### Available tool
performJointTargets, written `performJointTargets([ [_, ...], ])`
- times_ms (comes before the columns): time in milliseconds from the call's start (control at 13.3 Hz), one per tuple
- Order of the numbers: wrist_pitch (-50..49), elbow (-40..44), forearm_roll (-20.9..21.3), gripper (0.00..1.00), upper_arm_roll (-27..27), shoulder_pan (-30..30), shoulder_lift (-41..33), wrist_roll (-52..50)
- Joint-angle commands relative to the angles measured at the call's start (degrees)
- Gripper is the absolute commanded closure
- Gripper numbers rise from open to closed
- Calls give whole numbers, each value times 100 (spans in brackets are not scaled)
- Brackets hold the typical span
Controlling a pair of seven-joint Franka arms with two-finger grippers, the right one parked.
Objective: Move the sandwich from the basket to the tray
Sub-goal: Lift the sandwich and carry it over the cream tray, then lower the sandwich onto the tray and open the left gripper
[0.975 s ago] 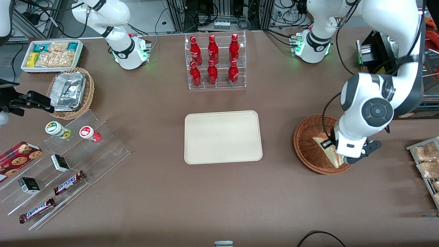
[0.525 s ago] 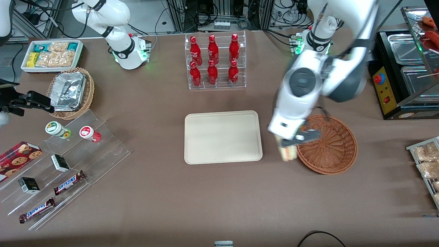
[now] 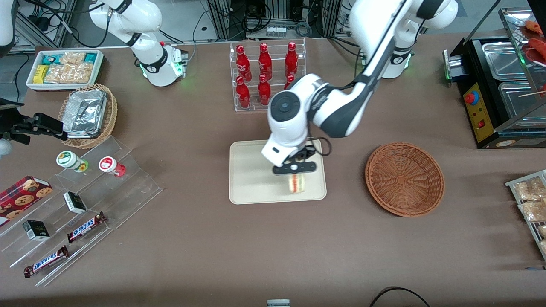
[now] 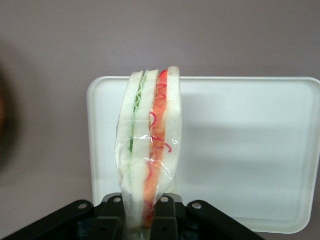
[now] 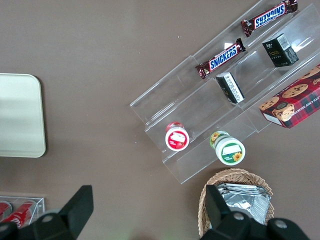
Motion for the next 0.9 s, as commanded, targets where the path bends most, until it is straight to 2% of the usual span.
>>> performJointTargets([
  [0,383,270,-36,100,82,-265,443,-48],
  [825,701,244,-115,100,82,-608,1059,-549],
])
